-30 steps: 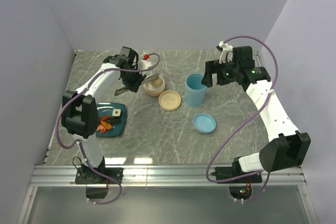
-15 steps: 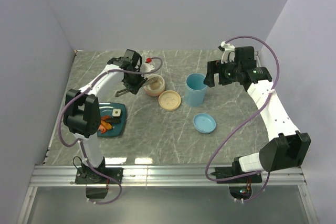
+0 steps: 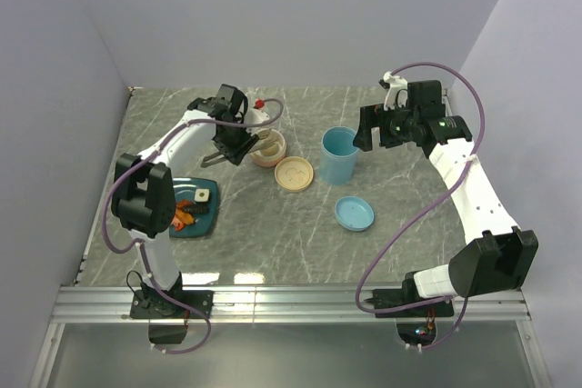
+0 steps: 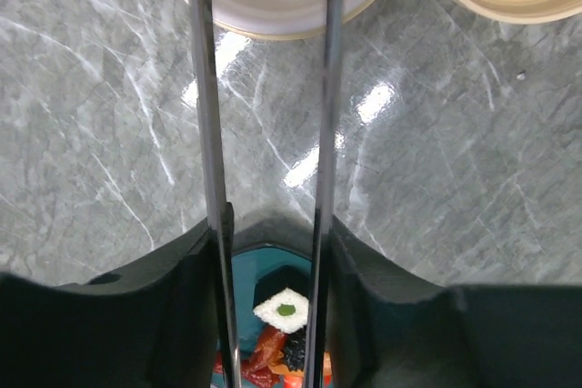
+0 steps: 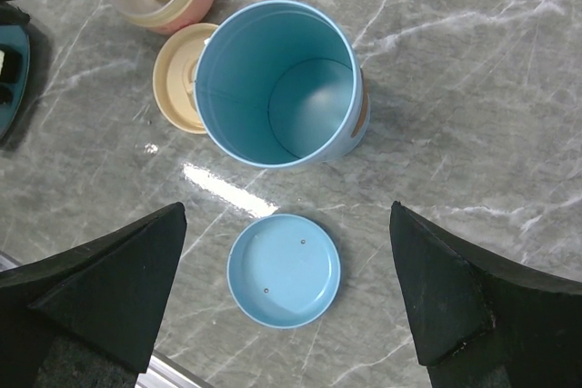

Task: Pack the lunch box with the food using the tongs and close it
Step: Place the food into the lunch box, then pick up the food using the clamp

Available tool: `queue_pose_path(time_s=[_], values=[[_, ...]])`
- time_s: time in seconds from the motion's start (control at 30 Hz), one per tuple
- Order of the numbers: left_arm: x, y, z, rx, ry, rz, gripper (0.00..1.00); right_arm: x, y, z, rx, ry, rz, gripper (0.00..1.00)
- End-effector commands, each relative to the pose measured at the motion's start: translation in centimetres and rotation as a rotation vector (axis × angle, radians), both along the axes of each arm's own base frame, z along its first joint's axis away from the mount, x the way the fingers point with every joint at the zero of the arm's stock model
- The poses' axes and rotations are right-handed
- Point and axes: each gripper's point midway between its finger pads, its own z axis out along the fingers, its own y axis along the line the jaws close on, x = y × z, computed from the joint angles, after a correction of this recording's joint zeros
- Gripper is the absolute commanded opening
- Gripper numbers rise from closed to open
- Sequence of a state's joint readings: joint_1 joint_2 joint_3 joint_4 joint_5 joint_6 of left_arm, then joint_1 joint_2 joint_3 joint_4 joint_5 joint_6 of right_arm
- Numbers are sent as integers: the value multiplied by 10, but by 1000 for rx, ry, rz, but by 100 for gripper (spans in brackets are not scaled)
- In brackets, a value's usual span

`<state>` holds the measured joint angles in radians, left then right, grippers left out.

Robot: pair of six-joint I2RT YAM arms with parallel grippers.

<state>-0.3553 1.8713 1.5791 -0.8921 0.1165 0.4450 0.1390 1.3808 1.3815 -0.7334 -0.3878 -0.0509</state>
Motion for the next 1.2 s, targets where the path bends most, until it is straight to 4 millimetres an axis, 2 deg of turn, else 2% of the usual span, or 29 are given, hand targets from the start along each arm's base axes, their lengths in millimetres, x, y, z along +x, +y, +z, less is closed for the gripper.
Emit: queue_pose_path(time_s=[0.0,0.07,0.1,0.17,0.3,0.37,0.47,0.53,0.57,0.6,0.7,0.77,0.87,0.9,0.97,1.0,1.17], values=[[5,-9,39,-56,-71,11,48,-3,-1,11,8,-34,14,100],[4,-10,56,-77,-94,15,52,-3,1,13,16,-37,19,100],[3,-12,62,-92,-99,10,62,-3,1,14,20,-36,22,100],[2,-15,75,-115,-116,16,64,-3,3,16,29,-36,24,100],[-15,-12,102,-146,-127,3,64,-3,7,20,45,-35,41,100],[-25,-7,106,-150,-123,-5,64,-4,8,23,51,-36,52,100],[-49,9,111,-160,-104,-12,64,-5,10,25,55,-34,67,100],[-66,30,111,-154,-86,-5,64,-6,12,26,62,-30,75,100],[-74,31,112,-186,-68,-16,64,-6,13,24,71,-18,75,100],[-81,45,115,-198,-64,6,65,-6,14,23,74,-11,73,100],[-99,69,114,-200,-38,67,65,-7,15,20,76,15,81,100],[-115,78,118,-208,-39,64,65,-10,17,19,82,18,99,100],[-133,101,113,-176,-39,90,66,-15,21,22,100,8,125,100],[-141,105,104,-161,-19,73,66,-16,22,21,107,12,129,100],[-153,119,98,-141,-17,97,66,-19,23,21,115,11,135,100],[-160,124,87,-122,9,92,66,-19,23,20,116,10,131,100],[-185,132,62,-113,78,123,64,-26,24,17,118,25,144,100]])
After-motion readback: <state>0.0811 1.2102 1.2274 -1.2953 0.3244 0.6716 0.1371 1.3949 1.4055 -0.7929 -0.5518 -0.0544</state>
